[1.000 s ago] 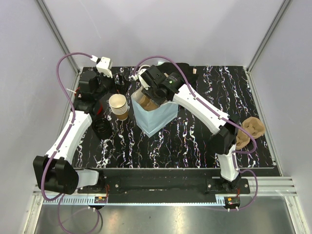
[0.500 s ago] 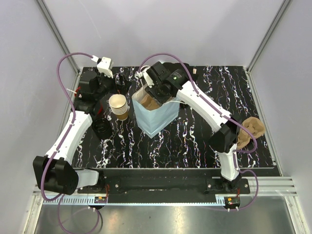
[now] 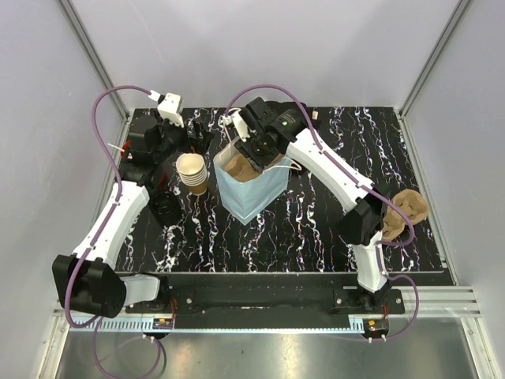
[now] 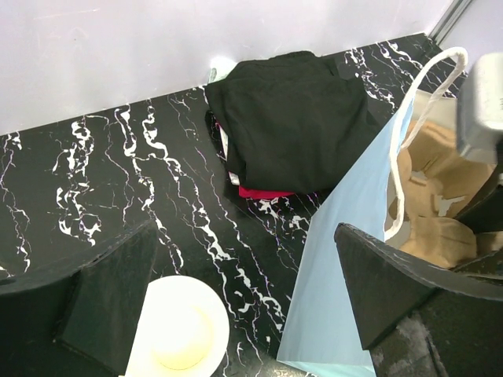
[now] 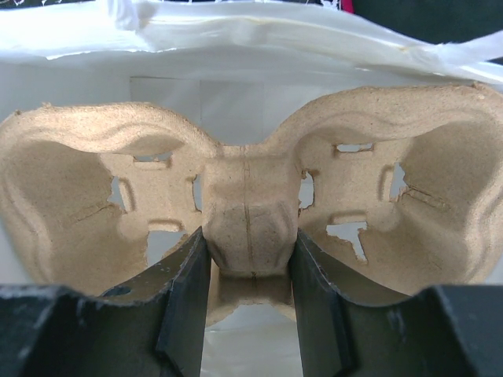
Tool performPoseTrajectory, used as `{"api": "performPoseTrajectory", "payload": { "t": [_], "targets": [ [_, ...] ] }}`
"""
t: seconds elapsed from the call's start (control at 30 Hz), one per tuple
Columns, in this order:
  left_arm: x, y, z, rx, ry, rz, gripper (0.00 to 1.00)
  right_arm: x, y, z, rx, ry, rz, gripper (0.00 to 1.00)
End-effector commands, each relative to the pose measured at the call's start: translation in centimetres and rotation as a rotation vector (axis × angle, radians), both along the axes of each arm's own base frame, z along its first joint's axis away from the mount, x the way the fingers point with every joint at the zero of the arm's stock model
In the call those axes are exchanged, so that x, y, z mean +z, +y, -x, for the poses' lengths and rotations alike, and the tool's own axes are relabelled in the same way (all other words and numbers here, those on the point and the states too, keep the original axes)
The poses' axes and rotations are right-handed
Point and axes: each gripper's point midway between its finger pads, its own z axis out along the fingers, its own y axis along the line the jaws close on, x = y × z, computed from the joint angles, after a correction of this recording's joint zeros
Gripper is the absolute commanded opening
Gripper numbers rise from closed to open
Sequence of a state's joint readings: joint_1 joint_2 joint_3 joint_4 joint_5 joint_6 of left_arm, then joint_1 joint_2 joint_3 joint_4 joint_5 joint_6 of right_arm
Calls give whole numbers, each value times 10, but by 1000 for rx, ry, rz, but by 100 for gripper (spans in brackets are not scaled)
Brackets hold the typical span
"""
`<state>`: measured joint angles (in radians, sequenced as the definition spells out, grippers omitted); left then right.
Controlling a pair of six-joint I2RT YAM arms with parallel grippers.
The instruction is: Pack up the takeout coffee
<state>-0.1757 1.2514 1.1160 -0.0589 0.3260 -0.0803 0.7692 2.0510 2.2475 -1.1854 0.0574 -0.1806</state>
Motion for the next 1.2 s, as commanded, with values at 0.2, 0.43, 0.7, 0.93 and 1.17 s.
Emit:
{"api": "performPoseTrajectory", "payload": {
  "t": [0.2,0.43,0.7,0.93,1.17],
  "targets": [
    [20,-2,8,-14,-71,12,99,-8,0,2,24,40,4,43],
    [17,-3,9,-19,-67,10,99,-10,-1,2,27,42,11,48],
    [16,-4,9,-21,-70,8,99,-9,-1,3,29,41,10,54],
    [17,-3,10,-18,-75,5,99,-4,-2,2,32,27,7,62],
    [17,-4,11,-19,-71,9,99,-2,-3,3,33,24,7,71]
  ]
}}
